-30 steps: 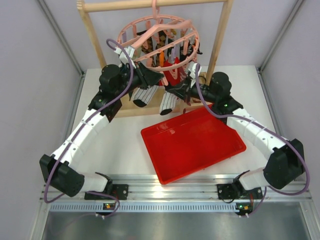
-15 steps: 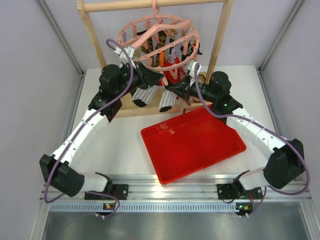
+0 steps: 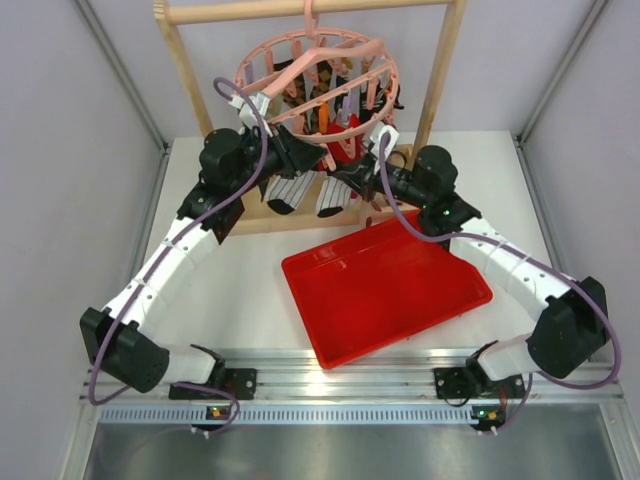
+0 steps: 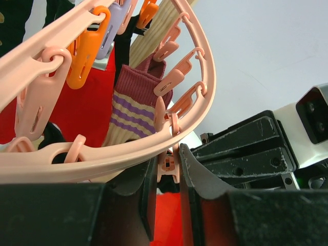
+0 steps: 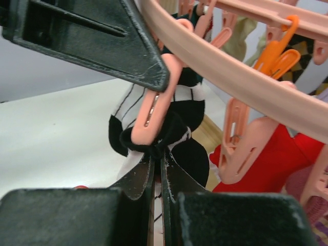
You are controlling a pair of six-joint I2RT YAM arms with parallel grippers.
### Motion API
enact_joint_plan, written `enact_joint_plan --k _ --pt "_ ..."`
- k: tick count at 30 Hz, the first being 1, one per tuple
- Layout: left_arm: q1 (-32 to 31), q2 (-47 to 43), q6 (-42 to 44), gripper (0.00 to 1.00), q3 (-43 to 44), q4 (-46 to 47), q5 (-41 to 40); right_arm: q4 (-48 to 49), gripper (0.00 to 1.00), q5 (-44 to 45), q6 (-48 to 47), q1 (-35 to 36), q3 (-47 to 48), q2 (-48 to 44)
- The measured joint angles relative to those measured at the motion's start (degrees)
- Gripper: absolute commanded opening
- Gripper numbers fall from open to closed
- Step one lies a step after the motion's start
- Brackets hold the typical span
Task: Clip the socks to the hanger
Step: Clamp the sock onto the hanger.
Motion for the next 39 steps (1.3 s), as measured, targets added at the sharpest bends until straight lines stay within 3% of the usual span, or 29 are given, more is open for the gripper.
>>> enact_joint_plan --k 8,39 --pt "0.04 0.0 0.0 0.0 0.0 0.0 0.02 2.21 0.0 4.94 -1.27 0.0 -0.13 -0.17" --pt "0.44 0.0 -2.23 0.0 0.0 -0.35 0.0 6.14 0.0 5.31 -0.22 0.76 -5.09 -3.65"
